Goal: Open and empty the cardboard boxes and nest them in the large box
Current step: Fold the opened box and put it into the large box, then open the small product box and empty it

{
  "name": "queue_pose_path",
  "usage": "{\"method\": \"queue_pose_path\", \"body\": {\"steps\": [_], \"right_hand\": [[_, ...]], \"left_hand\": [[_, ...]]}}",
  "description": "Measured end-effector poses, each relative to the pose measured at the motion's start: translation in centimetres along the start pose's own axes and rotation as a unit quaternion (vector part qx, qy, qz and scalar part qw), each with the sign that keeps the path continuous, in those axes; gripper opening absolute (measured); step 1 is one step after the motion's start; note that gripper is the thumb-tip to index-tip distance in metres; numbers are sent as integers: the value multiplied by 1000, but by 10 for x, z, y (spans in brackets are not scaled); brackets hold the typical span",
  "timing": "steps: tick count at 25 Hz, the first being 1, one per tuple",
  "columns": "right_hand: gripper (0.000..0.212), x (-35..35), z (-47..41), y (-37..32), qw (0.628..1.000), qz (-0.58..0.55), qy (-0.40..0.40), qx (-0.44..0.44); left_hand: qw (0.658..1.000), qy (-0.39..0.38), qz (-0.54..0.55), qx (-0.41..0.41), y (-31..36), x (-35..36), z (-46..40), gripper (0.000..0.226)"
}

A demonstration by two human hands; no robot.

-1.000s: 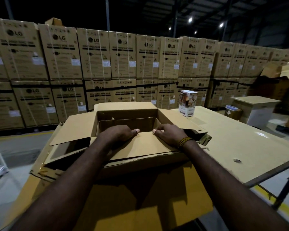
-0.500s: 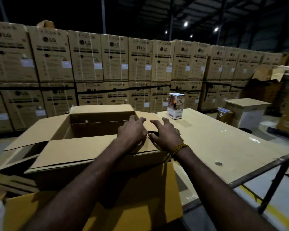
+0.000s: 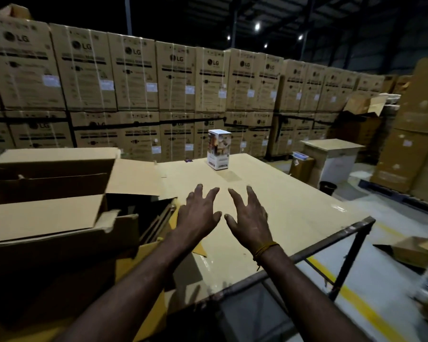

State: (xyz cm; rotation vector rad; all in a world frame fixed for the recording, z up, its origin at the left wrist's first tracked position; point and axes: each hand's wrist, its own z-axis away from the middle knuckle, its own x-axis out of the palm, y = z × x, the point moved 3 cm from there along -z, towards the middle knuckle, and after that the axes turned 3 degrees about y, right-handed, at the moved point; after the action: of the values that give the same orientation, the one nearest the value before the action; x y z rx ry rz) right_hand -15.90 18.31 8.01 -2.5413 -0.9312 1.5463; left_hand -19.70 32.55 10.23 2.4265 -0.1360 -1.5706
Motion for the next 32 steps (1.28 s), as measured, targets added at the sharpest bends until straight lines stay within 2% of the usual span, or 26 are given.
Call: {"method": "queue_pose_path", "body": {"steps": [6,15,21,32], "right_hand": [[69,22,-3,94,999,6,-34,19],[70,98,-55,209,990,19,-129,58],[72,142,-150,267,988,36,-138,60],[78,223,-271,352,989,-10,-143,43]], "left_hand": [[998,-48,33,-2,47,86,-31,69],[989,-105,83,-56,71,222,-123,70],[984,-102,123,-76,78,278,-216,73],[989,-79,72,-103,78,358,-340,76]]}}
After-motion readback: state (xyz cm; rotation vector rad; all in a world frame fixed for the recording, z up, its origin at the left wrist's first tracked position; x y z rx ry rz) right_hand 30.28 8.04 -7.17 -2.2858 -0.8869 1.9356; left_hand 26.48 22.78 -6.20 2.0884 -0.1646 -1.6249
